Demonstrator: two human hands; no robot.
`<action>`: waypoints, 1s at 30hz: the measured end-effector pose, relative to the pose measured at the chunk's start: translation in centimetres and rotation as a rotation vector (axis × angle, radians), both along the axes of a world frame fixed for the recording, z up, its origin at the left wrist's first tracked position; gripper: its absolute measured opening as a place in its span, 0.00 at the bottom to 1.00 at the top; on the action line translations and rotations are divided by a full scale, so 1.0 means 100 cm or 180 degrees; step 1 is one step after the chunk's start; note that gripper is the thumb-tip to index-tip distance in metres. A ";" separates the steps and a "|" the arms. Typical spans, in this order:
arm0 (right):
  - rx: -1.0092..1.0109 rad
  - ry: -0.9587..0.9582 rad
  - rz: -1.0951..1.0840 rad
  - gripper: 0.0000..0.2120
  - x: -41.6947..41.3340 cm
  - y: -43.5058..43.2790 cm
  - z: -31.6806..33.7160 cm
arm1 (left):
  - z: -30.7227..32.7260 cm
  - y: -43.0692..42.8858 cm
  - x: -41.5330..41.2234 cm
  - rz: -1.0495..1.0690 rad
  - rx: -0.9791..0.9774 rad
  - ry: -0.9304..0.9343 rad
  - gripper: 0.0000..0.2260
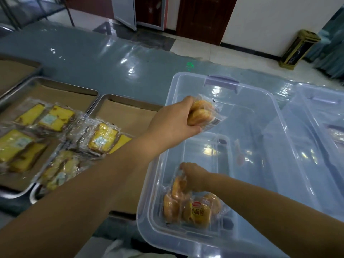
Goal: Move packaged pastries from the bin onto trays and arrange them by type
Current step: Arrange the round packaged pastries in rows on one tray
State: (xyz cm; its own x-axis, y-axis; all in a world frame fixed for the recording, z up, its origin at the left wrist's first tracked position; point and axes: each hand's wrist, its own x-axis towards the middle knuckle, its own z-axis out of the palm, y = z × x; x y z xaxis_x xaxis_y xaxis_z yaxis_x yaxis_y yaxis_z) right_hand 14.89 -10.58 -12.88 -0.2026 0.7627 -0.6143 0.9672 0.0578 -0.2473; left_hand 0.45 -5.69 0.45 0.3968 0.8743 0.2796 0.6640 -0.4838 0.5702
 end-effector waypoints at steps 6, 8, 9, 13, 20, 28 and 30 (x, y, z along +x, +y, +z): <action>0.0547 -0.0083 -0.0392 0.15 0.022 0.018 0.040 | -0.001 0.000 0.001 -0.0025 0.0046 0.0058 0.22; 0.0171 0.0594 -0.0794 0.11 0.035 0.019 0.057 | -0.002 0.000 0.002 -0.0013 0.0051 0.0073 0.22; -0.0128 0.0821 -0.0813 0.11 0.038 0.015 0.065 | -0.002 0.000 0.002 0.0001 0.0053 0.0072 0.22; -0.0871 0.0265 0.0062 0.16 0.034 -0.018 0.069 | -0.003 0.000 0.001 0.0032 0.0027 0.0032 0.21; -0.0657 -0.0066 0.0359 0.24 0.022 -0.044 0.043 | -0.003 -0.001 0.001 0.0002 -0.0067 -0.0043 0.20; -0.0792 0.0130 0.0364 0.14 0.025 -0.032 0.049 | -0.002 -0.001 0.000 0.0082 -0.0135 -0.0219 0.21; -0.0461 0.0395 0.0030 0.16 0.031 -0.022 0.063 | 0.000 -0.004 0.000 0.0113 -0.0170 -0.0402 0.21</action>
